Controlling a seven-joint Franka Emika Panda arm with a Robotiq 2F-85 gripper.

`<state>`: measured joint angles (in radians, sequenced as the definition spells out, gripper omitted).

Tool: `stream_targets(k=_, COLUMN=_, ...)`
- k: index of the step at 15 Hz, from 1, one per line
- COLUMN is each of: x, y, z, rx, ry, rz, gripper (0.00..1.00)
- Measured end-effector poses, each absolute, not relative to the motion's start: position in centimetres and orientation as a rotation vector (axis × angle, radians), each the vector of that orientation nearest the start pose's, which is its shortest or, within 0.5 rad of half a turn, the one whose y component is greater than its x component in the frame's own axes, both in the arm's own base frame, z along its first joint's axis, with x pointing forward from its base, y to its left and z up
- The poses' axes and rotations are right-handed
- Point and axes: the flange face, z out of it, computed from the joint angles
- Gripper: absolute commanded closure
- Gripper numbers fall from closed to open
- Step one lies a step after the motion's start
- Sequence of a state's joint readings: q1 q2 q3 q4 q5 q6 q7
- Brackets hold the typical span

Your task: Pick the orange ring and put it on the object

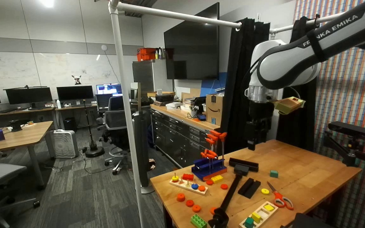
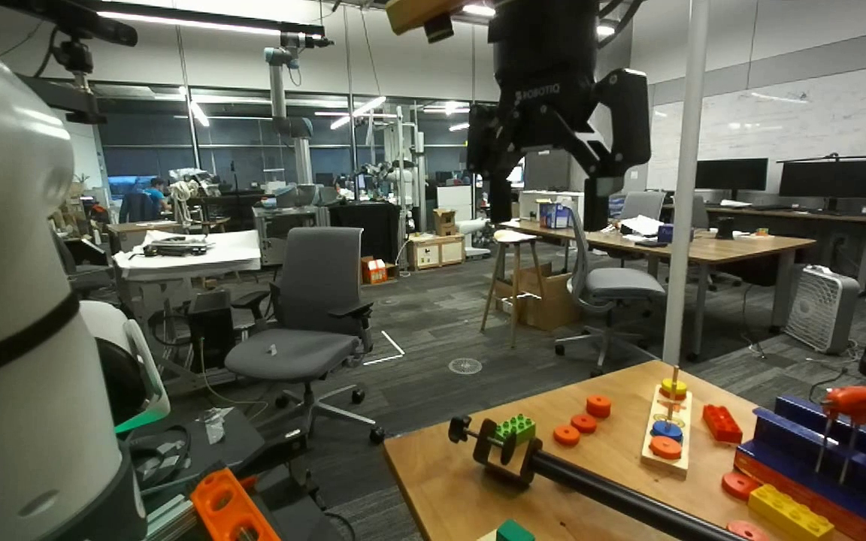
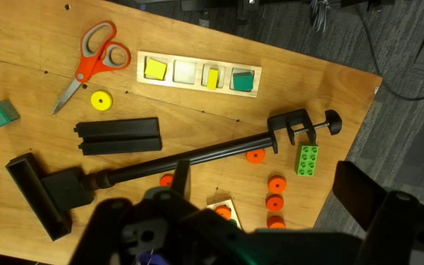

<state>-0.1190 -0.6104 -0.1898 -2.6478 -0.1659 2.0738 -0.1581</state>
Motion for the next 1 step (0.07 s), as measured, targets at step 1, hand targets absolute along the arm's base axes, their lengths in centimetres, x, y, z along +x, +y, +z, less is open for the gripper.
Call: stream_targets(k=1, x=33.95, y=-11.54, z=43.34, rx=-3.184, ry=0.057, rz=-0.03, gripper=0.0)
